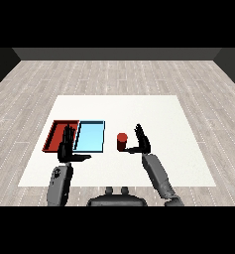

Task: Pick the red can and put it in the red box

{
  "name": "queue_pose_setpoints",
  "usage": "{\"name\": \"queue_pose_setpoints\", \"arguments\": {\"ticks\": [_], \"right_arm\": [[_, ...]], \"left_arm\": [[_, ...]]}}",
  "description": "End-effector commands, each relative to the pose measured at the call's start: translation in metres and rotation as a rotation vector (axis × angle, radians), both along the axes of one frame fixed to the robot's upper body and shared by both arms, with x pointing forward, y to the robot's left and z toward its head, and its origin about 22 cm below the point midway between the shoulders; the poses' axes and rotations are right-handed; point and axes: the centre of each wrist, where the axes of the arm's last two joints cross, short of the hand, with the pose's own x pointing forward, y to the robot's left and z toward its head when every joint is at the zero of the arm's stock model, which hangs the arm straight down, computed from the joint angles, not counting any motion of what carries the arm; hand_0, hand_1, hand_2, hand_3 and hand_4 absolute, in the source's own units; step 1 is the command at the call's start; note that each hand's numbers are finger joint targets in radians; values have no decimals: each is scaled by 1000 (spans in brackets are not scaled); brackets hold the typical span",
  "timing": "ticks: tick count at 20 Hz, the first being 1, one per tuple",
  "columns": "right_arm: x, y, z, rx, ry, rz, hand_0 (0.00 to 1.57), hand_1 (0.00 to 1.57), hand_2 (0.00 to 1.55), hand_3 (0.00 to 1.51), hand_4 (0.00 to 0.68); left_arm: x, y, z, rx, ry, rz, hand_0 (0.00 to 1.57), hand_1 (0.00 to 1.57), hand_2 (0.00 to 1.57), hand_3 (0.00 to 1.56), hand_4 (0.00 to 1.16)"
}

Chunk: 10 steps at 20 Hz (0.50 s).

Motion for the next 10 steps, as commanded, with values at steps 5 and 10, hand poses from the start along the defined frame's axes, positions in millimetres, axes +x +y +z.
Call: {"name": "queue_pose_setpoints", "arguments": {"ticks": [5, 10], "right_arm": [[5, 20, -18, 17, 34, 7, 0, 0, 0, 0, 0], [-3, 28, -23, 34, 62, 20, 0, 0, 0, 0, 0]], "left_arm": [[-5, 9, 7, -8, -20, 8, 0, 0, 0, 0, 0], [-1, 8, 3, 3, 1, 0, 0, 0, 0, 0, 0]]}}
